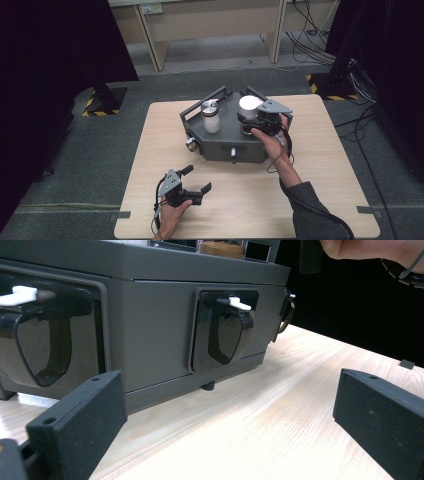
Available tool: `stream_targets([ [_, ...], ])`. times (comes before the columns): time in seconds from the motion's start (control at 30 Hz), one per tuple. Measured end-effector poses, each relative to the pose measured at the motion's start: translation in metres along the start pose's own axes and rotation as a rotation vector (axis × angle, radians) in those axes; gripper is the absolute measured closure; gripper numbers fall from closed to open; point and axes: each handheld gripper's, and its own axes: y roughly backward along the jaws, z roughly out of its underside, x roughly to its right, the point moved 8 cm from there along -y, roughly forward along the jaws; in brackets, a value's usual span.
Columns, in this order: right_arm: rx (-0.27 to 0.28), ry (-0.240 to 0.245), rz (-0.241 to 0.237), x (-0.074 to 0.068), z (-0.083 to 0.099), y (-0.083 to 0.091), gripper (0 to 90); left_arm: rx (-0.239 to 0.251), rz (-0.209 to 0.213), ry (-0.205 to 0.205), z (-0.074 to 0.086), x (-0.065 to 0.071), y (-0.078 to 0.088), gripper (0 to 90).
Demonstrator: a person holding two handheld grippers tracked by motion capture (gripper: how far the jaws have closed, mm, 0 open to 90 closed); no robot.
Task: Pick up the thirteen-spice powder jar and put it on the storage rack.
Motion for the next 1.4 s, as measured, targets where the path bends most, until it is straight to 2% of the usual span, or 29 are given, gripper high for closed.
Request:
stream_targets([
  [0.1, 0.002, -0.006, -0.003, 0.001, 0.000, 0.001, 29.6, -0.001, 0.000, 0.000, 0.000, 0.000, 0.000, 0.3],
  [0.3, -0.006, -0.038, -0.012, 0.002, 0.002, 0.004, 14.8, -0.002, 0.002, 0.001, 0.000, 0.000, 0.000, 0.3],
  [0.5, 0.004, -0.065, -0.009, 0.005, 0.003, 0.008, 5.3, -0.005, 0.003, -0.001, 0.000, 0.000, -0.001, 0.3],
  [1.0, 0.032, -0.093, -0.016, 0.006, 0.008, 0.029, 2.4, -0.005, 0.002, -0.002, 0.000, 0.000, -0.001, 0.3],
  [1.4, 0.061, -0.119, -0.040, 0.004, 0.023, 0.053, 2.0, -0.008, 0.001, -0.001, 0.001, 0.001, -0.001, 0.3],
])
